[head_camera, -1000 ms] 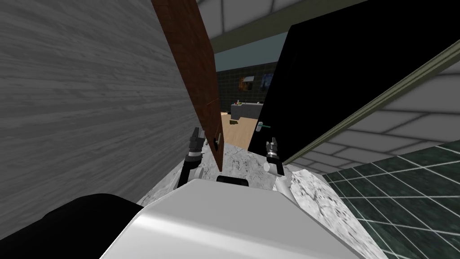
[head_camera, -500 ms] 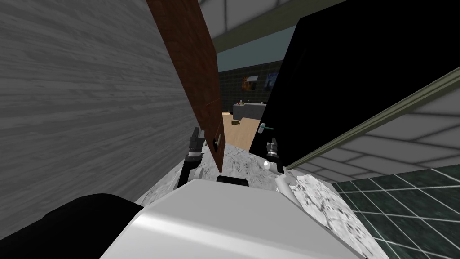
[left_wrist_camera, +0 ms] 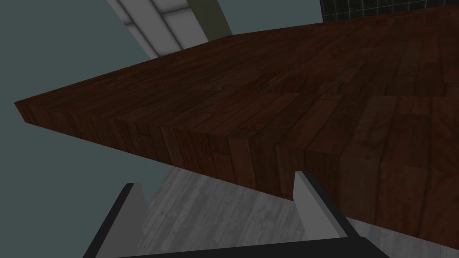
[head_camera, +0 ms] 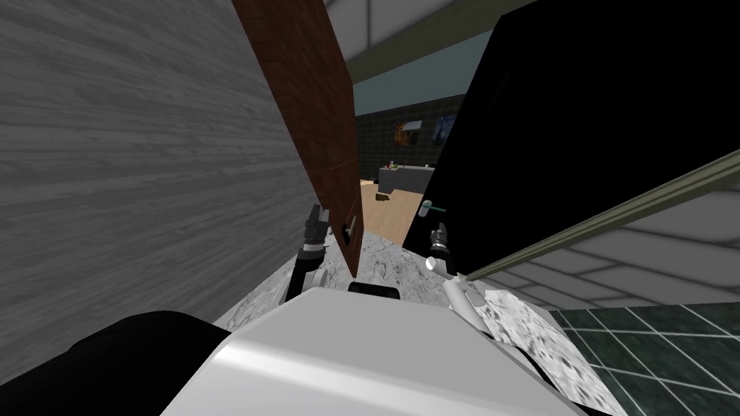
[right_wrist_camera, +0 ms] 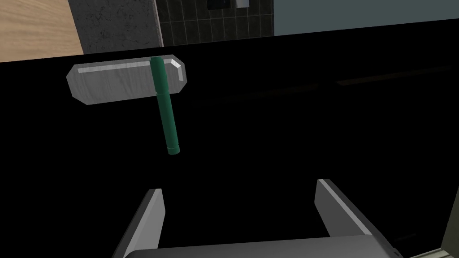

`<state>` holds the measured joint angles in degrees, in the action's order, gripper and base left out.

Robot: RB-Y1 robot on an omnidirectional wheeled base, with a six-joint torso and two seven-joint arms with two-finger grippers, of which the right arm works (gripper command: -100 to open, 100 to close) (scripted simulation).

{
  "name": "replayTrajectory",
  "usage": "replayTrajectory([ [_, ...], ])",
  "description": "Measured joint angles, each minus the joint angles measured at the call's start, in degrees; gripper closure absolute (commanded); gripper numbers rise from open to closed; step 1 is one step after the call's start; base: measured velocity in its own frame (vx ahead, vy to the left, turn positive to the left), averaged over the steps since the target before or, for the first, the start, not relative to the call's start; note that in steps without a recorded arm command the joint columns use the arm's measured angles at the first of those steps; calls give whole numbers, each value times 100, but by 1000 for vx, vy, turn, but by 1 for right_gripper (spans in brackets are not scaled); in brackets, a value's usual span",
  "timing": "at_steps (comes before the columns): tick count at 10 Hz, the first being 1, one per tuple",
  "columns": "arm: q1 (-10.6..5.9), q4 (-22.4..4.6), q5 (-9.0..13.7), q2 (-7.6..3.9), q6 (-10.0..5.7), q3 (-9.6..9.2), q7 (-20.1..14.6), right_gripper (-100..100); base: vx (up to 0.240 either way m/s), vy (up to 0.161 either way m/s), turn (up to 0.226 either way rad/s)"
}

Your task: Pull the door open

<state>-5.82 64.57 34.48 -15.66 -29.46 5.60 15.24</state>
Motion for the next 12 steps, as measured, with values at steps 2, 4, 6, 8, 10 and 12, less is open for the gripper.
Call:
replayTrajectory([
  [2,-127,-238,234,-70,46,53,177,-100,60,-62,76],
  [4,-275,-515,355,-141,28,55,240,-100,51,-36,97],
  [6,-382,-653,570,-180,111,132,433,-100,56,-61,89],
  [8,-485,-876,623,-228,71,112,457,-100,20,-17,20],
  [10,-624,-1161,748,-275,16,110,509,-100,51,-50,108],
  [12,-749,-1375,936,-350,59,160,647,-100,51,-52,74],
])
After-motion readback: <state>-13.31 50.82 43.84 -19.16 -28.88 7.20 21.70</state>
